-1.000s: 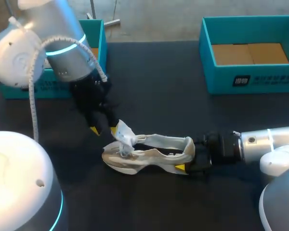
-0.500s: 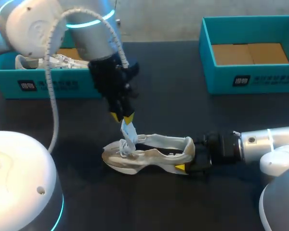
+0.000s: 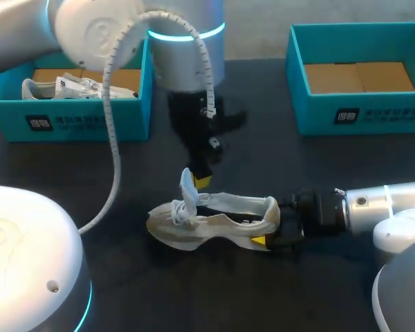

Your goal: Take the shoe out of the shoebox, open the shoe tongue, remove and reinsert the insole, then place the shoe into the shoebox

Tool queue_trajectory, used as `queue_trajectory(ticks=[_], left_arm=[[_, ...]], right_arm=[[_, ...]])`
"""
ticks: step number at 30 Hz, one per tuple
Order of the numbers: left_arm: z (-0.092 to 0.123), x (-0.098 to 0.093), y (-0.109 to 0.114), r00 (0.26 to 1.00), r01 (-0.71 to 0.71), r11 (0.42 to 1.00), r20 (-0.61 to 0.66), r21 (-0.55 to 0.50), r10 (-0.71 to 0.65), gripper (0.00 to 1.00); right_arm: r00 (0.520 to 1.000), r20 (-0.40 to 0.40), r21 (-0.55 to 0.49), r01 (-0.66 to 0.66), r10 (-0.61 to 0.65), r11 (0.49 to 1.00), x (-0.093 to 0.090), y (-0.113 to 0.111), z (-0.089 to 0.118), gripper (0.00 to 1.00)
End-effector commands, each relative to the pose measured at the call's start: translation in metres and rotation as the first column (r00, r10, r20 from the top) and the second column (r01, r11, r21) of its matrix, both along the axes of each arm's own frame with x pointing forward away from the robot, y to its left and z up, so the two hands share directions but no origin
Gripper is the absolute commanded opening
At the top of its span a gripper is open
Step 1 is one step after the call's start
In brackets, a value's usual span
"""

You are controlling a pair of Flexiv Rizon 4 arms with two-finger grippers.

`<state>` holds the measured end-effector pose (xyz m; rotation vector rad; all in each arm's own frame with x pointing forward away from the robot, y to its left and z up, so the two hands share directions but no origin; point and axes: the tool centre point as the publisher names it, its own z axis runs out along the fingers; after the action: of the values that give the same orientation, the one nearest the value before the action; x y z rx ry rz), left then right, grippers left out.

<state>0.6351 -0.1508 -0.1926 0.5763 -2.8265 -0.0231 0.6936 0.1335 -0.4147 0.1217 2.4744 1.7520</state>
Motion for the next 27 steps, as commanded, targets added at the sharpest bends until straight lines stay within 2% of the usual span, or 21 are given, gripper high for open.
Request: queue_trajectory(ticks=[1, 11, 14, 17, 22, 27], left_arm=[[0.0, 0.008, -0.005, 0.999, 0.018, 1.0, -0.027, 0.023, -0.018, 0.0], [0.0, 0.008, -0.005, 0.999, 0.018, 1.0, -0.027, 0.023, -0.018, 0.0], [-0.003, 0.012, -0.005, 0.986, 0.166, 0.984, 0.027, -0.062, -0.165, 0.0], [-0.013, 0.016, -0.011, 0.949, 0.304, 0.951, 0.104, -0.063, -0.297, 0.0], [-0.033, 0.023, -0.026, 0.912, 0.379, 0.926, 0.174, -0.007, -0.372, 0.0], [-0.049, 0.024, -0.039, 0.864, 0.472, 0.882, 0.207, -0.016, -0.459, 0.0]], right_arm=[[1.0, -0.001, -0.006, 0.0, 0.0, 1.0, 0.0, 0.002, 0.0, 0.0], [1.0, -0.001, -0.006, 0.0, 0.0, 1.0, 0.0, 0.002, 0.0, 0.0], [1.0, -0.001, -0.006, 0.0, 0.0, 1.0, 0.0, 0.002, 0.0, 0.0], [1.0, -0.001, -0.006, 0.0, 0.0, 1.0, 0.0, 0.002, 0.0, 0.0], [1.0, -0.001, -0.006, 0.0, 0.0, 1.0, 0.0, 0.002, 0.0, 0.0], [1.0, -0.001, -0.006, 0.0, 0.0, 1.0, 0.0, 0.002, 0.0, 0.0]])
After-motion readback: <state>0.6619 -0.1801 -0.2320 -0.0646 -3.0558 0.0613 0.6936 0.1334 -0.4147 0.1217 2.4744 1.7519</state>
